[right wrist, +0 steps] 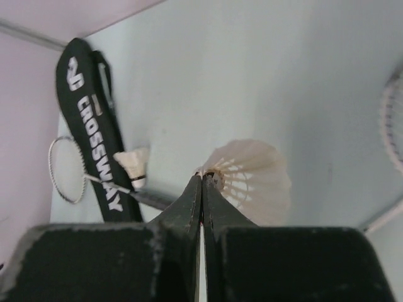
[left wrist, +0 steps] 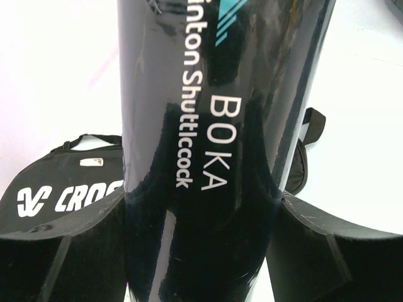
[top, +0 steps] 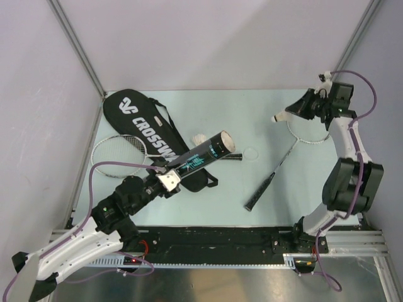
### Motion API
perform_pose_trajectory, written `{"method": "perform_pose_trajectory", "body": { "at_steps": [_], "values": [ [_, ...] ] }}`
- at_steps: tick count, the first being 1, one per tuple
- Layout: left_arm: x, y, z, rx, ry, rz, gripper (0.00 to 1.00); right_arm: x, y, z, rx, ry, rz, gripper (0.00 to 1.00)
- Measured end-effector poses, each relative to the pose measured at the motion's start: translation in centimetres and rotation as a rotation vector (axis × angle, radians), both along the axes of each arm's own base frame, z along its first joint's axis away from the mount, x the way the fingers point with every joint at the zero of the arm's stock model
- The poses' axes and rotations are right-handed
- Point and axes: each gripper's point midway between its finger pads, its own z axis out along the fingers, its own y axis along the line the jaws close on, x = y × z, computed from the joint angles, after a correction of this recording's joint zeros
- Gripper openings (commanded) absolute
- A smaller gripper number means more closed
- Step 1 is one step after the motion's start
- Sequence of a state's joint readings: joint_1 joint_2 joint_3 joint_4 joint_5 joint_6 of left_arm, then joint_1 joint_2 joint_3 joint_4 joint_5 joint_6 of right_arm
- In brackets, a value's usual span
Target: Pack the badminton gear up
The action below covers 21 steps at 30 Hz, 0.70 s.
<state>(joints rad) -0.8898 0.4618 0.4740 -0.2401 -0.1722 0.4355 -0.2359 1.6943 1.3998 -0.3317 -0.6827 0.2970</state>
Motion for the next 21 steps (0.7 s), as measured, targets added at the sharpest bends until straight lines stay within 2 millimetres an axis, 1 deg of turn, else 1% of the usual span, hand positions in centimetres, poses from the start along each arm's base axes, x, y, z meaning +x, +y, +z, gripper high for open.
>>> {"method": "perform_pose_trajectory", "body": {
  "at_steps": [1,4,6,8,11,13,15,17,18,21],
  "values": [
    [0.0,0.0,0.0,0.001,0.001,0.0,0.47,-0.5,0.8,1.3,-0.003,-0.026,0.011,0.0],
    [0.0,0.0,0.0,0.001,0.002,0.0,0.46,-3.0,4.8,5.7,-0.03,-0.131,0.075,0.0],
    [0.0,0.0,0.0,0.001,0.002,0.0,0.47,-5.5,8.2,9.1,-0.051,-0.227,0.137,0.0],
    [0.0,0.0,0.0,0.001,0.002,-0.001,0.46,-8.1,11.0,12.0,-0.062,-0.322,0.194,0.0],
    [0.0,-0.1,0.0,0.0,0.003,-0.003,0.47,-12.3,13.6,16.0,-0.075,-0.463,0.248,0.0],
    [0.0,-0.1,0.0,0.0,0.003,-0.004,0.47,-14.9,14.4,18.3,-0.074,-0.548,0.264,0.0],
    [0.0,-0.1,0.0,0.0,0.003,-0.004,0.47,-17.1,15.2,20.0,-0.067,-0.616,0.282,0.0],
    [0.0,-0.1,0.0,0.0,0.003,-0.004,0.46,-19.0,15.9,21.2,-0.052,-0.669,0.308,0.0],
    [-0.1,-0.1,-0.1,0.0,0.004,-0.007,0.46,-20.1,16.3,21.6,-0.042,-0.688,0.328,0.0],
    [-0.1,-0.3,-0.1,0.0,0.007,-0.015,0.46,-21.8,17.2,21.5,-0.022,-0.713,0.371,0.0]
  ]
}}
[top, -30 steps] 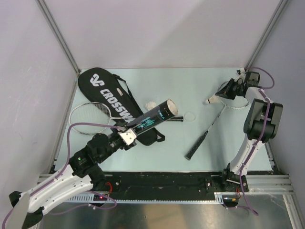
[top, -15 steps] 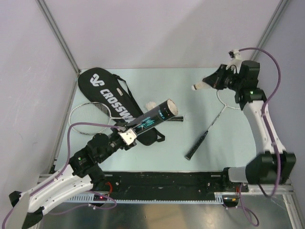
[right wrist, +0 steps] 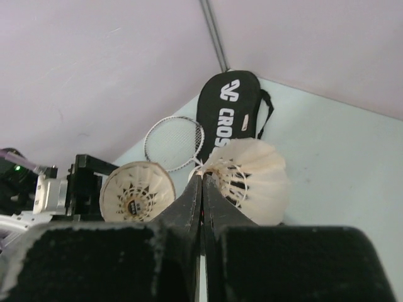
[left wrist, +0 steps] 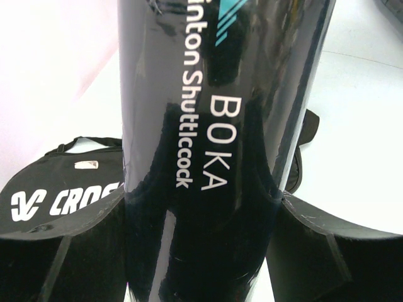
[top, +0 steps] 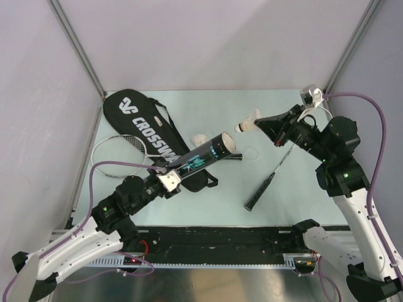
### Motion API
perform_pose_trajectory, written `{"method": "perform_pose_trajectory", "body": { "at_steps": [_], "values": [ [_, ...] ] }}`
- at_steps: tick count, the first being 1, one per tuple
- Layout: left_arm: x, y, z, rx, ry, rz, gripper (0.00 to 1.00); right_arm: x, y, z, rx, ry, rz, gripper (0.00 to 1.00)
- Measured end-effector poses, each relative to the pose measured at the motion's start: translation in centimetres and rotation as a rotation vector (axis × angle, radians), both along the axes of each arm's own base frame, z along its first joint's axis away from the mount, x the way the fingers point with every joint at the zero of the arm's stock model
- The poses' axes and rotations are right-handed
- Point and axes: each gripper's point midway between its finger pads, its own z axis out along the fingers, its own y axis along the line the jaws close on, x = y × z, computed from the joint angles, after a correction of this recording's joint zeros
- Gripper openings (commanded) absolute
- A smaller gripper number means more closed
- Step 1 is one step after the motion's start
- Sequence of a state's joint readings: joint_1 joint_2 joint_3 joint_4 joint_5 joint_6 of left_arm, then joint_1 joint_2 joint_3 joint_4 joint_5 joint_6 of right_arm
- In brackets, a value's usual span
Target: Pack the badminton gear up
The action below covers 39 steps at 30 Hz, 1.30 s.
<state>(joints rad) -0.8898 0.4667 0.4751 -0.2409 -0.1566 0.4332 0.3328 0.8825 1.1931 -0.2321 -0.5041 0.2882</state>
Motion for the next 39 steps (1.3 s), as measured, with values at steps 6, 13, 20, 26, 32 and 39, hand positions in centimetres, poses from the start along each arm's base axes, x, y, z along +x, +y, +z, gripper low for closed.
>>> {"method": "perform_pose_trajectory", "body": {
  "at_steps": [6,13,20,26,32,39],
  "values": [
    [0.0,-0.3,-0.3,0.002,0.019,-0.005,0.47,-1.1,1.4,-2.2,0.031,0.047,0.071,0.0],
    [0.0,-0.4,-0.2,0.001,0.023,-0.007,0.47,-2.3,3.3,-3.1,0.041,0.069,0.142,0.0],
    [0.0,-0.4,-0.2,0.0,0.022,-0.006,0.47,-2.3,2.3,-2.0,0.042,0.009,0.066,0.0],
    [0.0,-0.4,-0.2,0.0,0.022,-0.006,0.47,-3.1,0.9,-0.4,0.062,-0.058,0.01,0.0],
    [0.0,-0.4,-0.2,-0.001,0.021,-0.006,0.47,-3.6,0.8,0.0,0.072,-0.068,0.017,0.0],
    [0.0,-0.4,-0.2,-0.001,0.021,-0.006,0.47,-4.1,2.2,-0.6,0.068,-0.034,0.068,0.0]
  ]
}}
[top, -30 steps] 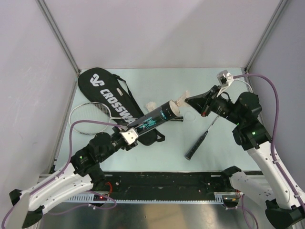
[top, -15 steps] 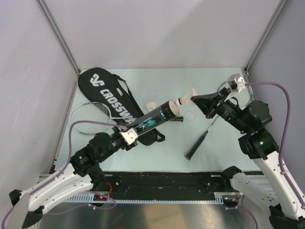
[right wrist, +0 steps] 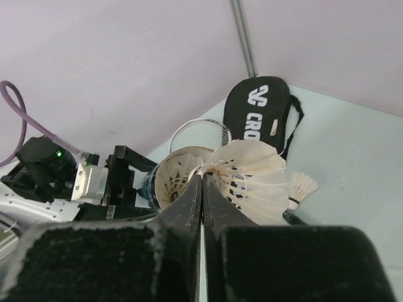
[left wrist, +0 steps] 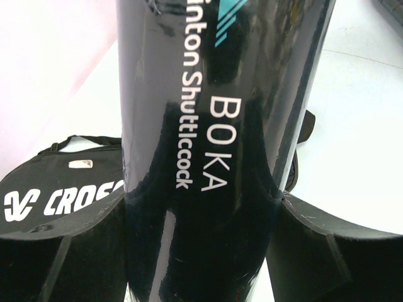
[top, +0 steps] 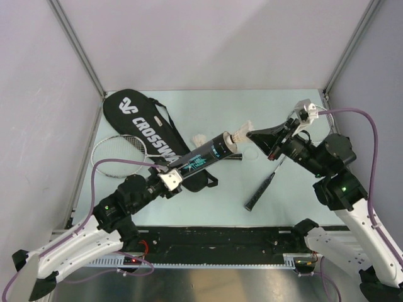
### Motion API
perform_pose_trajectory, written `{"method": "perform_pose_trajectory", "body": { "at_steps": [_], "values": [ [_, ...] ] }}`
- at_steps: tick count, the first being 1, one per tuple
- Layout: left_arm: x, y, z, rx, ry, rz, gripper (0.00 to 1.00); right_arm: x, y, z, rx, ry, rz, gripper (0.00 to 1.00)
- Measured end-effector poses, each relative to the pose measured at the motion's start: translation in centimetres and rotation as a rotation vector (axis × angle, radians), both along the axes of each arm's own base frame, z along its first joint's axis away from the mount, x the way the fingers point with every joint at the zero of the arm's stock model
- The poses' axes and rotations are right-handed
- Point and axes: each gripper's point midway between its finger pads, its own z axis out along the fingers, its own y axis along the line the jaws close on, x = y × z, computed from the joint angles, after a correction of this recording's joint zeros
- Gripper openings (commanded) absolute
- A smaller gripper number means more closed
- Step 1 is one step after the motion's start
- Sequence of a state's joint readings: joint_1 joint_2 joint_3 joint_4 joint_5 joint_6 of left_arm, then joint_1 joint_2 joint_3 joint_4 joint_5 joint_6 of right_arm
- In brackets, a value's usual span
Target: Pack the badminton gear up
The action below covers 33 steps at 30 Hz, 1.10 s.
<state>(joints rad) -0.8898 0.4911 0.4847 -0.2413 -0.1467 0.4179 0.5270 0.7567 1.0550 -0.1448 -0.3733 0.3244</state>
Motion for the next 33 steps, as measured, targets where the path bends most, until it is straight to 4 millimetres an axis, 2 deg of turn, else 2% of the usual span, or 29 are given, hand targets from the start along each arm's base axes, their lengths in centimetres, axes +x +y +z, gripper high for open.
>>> {"method": "perform_pose_trajectory", "body": {
  "at_steps": [9,18,24,33],
  "values": [
    [0.0,0.0,0.0,-0.001,0.0,0.0,0.47,0.1,3.2,-1.6,-0.006,0.077,0.103,0.0],
    [-0.1,0.1,-0.1,0.0,0.005,-0.001,0.46,0.0,5.5,-3.1,0.009,0.174,0.199,0.0],
    [-0.1,-0.1,-0.2,0.001,0.012,-0.006,0.47,-0.4,6.4,-4.1,0.014,0.222,0.253,0.0],
    [-0.7,-0.3,0.5,-0.025,0.001,-0.036,0.47,-1.4,7.2,-3.7,0.056,0.234,0.335,0.0]
  ]
}}
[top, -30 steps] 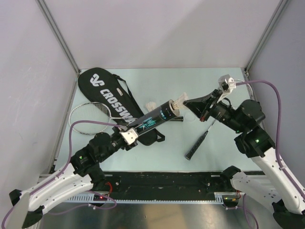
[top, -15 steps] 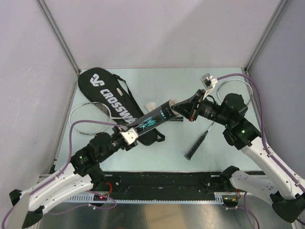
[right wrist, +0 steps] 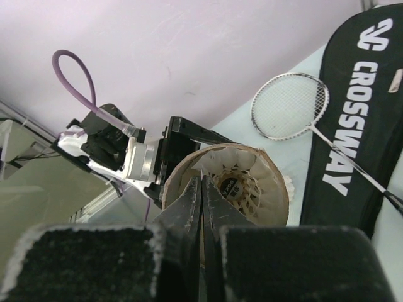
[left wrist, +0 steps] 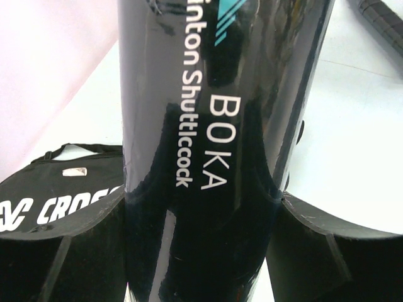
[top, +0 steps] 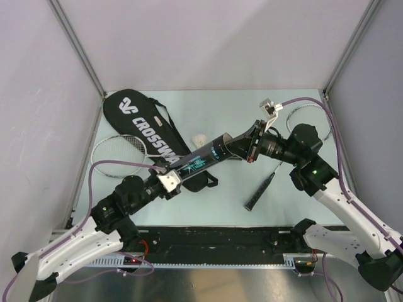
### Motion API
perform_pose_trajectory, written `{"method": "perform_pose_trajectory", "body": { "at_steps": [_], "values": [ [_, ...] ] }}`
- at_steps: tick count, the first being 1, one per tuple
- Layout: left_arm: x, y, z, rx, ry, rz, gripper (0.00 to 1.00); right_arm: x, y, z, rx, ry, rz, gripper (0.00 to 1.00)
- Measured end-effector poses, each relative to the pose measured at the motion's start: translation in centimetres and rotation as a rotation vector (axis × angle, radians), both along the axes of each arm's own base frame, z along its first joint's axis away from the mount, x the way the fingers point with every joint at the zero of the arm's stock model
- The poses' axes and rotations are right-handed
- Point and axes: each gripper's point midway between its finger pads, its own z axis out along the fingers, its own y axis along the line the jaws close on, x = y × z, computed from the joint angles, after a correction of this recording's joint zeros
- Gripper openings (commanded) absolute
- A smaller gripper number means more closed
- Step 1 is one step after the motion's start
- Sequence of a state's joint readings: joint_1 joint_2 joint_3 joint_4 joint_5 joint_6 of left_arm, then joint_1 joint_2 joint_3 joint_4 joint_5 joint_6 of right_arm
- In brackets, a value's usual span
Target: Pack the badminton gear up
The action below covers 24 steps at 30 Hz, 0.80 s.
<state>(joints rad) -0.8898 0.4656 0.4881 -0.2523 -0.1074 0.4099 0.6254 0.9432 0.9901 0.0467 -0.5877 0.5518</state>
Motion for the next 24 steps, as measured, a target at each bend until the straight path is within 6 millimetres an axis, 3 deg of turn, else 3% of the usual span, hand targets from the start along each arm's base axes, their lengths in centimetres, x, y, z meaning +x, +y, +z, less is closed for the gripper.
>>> {"method": "perform_pose_trajectory", "body": {
  "at_steps": [3,5,14,24],
  "values": [
    [-0.2,0.1,0.4,-0.013,-0.009,-0.006,0.47,-0.2,0.3,0.3,0.015,0.005,0.022,0.0],
    [-0.2,0.1,0.5,-0.016,-0.012,-0.006,0.47,-0.3,0.3,0.4,0.021,0.005,0.029,0.07],
    [-0.2,0.1,0.6,-0.019,-0.014,-0.006,0.46,-0.1,-0.2,0.6,0.041,0.039,0.006,0.51],
    [0.6,0.7,1.3,-0.034,-0.04,0.054,0.44,-0.1,-3.6,3.2,0.103,-0.005,-0.132,0.63]
  ]
}}
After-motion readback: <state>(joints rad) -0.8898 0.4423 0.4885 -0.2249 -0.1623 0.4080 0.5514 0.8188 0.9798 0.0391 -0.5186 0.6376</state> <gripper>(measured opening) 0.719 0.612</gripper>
